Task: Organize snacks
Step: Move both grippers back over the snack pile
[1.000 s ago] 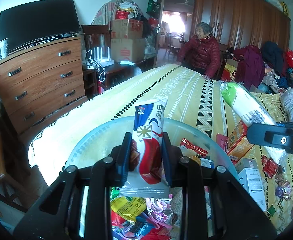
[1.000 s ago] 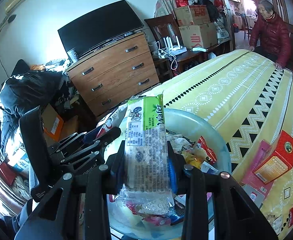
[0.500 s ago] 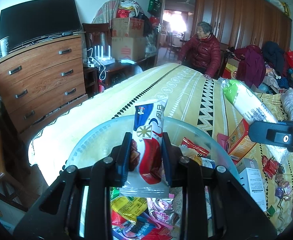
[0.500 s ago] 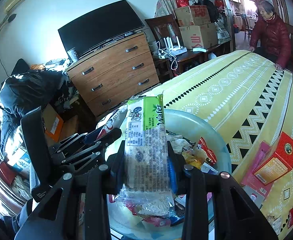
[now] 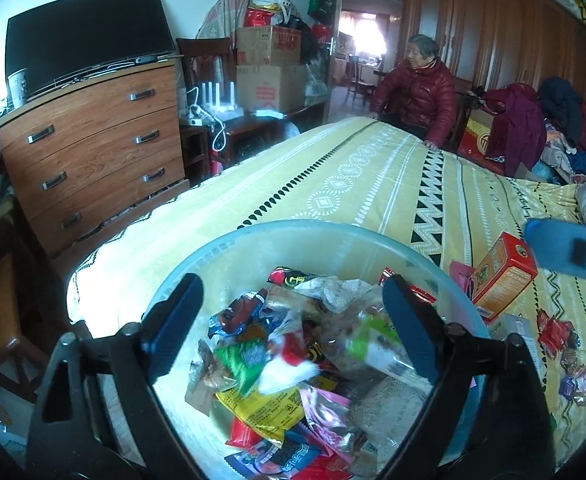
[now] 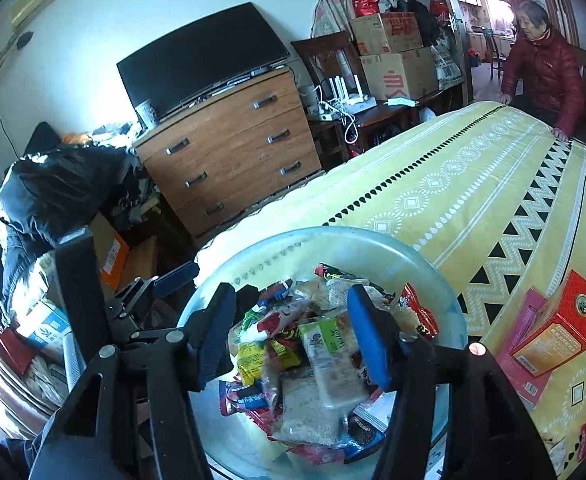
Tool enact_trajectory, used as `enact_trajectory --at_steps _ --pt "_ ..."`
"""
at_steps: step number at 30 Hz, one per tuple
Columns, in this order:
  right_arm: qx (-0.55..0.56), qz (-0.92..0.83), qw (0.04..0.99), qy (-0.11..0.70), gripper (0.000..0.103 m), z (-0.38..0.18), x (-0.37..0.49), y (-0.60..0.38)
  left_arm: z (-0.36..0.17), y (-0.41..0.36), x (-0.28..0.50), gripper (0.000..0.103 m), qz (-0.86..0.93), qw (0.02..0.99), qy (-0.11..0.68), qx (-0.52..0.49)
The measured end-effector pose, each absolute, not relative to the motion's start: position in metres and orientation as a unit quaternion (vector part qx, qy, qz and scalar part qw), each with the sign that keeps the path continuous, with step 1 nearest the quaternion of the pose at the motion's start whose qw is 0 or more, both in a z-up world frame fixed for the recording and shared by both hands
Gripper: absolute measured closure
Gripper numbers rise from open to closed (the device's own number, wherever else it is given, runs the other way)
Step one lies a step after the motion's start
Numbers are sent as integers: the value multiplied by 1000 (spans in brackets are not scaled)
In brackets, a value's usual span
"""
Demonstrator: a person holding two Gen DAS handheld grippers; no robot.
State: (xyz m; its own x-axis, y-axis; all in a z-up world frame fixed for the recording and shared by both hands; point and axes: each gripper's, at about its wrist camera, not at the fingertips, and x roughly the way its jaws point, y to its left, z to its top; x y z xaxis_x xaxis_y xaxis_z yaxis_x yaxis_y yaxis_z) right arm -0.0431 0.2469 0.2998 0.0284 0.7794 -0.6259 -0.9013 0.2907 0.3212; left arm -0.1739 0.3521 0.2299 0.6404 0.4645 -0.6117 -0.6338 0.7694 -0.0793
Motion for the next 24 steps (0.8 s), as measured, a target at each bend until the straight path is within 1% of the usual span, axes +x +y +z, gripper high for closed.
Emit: enact_trajectory --at_steps 2,5,6,7,8,10,12,13,15,16,17,19,21,24 --pt "-78 585 727 352 42 307 -44 229 236 347 -175 7 309 895 288 -146" --pt "-72 572 765 288 42 325 -54 180 264 316 -179 7 300 911 253 -124" --pt "-67 562 781 264 39 330 -59 157 280 296 -179 6 286 923 235 -109" --pt "-62 547 799 240 36 333 -62 128 293 272 -178 0 271 933 219 -90" --pt "-60 525 821 216 33 334 -66 93 302 255 -177 0 259 940 207 -76" --pt "-56 468 862 188 13 326 -68 18 320 197 -172 0 214 961 173 -35" --pt "-46 413 890 189 12 310 -66 -54 320 142 -166 0 157 976 146 -22" --pt "-47 390 899 195 12 302 -65 -79 315 123 -160 0 122 981 145 -29" --pt "-60 317 919 225 11 266 -60 -147 288 77 -133 0 -5 978 197 -65" --pt "-64 294 922 244 11 250 -58 -167 268 56 -120 0 -51 970 227 -74" --pt "-67 263 922 275 11 223 -54 -193 240 32 -105 0 -83 959 259 -76" --pt "-47 230 912 336 11 173 -47 -234 185 -3 -82 0 -115 938 320 -65" --pt "-23 200 894 399 11 116 -41 -271 113 -34 -58 0 -120 908 399 -42" --pt "-13 185 882 434 11 69 -34 -300 43 -50 -38 0 -91 887 453 -17"
